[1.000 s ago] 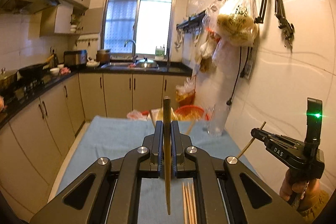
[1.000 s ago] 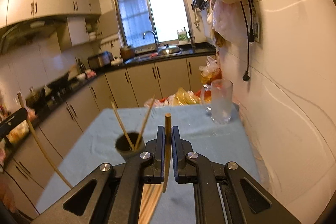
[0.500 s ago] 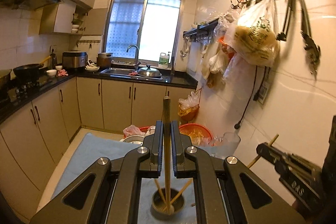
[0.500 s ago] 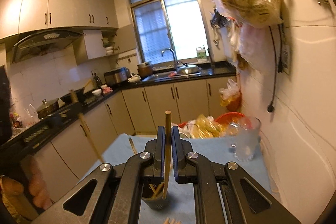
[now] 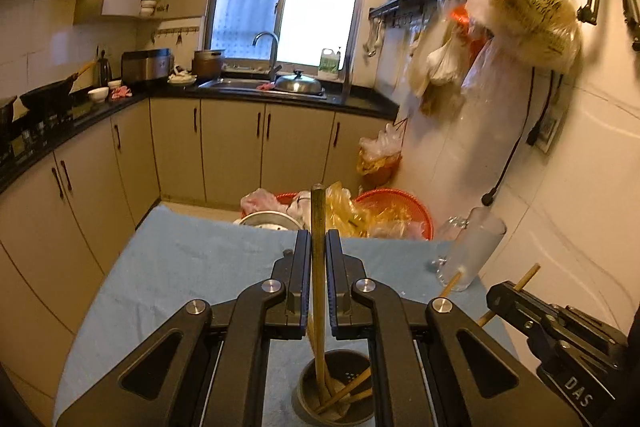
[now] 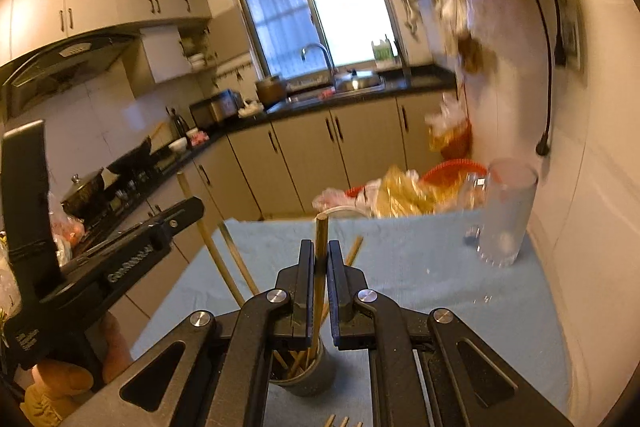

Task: Organize utensils
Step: 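Lower the chopsticks into the holder cup and open both tools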

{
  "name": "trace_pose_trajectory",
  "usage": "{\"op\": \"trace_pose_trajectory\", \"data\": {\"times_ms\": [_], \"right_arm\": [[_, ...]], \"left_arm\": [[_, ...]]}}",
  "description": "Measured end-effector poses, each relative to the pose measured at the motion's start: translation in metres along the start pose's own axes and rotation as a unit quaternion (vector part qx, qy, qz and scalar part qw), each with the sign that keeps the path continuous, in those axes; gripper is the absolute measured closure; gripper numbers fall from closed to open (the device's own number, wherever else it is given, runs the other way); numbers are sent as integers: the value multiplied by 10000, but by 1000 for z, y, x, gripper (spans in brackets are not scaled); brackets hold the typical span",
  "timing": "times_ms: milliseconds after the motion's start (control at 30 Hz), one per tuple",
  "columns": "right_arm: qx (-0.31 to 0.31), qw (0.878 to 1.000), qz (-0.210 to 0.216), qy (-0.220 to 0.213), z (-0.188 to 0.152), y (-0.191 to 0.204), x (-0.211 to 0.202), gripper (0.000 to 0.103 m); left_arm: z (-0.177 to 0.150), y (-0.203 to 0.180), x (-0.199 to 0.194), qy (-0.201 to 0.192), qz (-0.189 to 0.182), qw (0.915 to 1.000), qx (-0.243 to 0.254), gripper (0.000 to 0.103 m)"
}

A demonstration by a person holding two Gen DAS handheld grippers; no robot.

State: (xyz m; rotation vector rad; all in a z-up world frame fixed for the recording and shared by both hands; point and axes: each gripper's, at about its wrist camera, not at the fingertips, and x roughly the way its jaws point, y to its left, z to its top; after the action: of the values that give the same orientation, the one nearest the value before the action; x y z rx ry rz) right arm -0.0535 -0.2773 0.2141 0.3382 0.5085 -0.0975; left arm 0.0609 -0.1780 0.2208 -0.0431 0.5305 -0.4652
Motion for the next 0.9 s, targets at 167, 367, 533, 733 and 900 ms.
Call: {"op": "trace_pose_trajectory", "data": {"times_ms": [167,367,533,733,900], "right_arm": [[124,9998,5,169,-7,-12,16,96],[116,9997,-28,226,-10,-12,20,94],[-63,9999,-67,81,-7,-6,10,70],[-96,9999,-68,-45,-3,1,-14,69],[-137,9997,-107,-183,-3,7,-47,63]], "left_arm": [[-8,4,0,22,99,9999,-8,96],[-15,4,-10,39,173,9998,74,85],[-20,5,-37,-235,398,9989,94,57],[-30,6,-73,-354,655,9969,255,49],[-41,7,-102,-366,746,9962,278,46]]}}
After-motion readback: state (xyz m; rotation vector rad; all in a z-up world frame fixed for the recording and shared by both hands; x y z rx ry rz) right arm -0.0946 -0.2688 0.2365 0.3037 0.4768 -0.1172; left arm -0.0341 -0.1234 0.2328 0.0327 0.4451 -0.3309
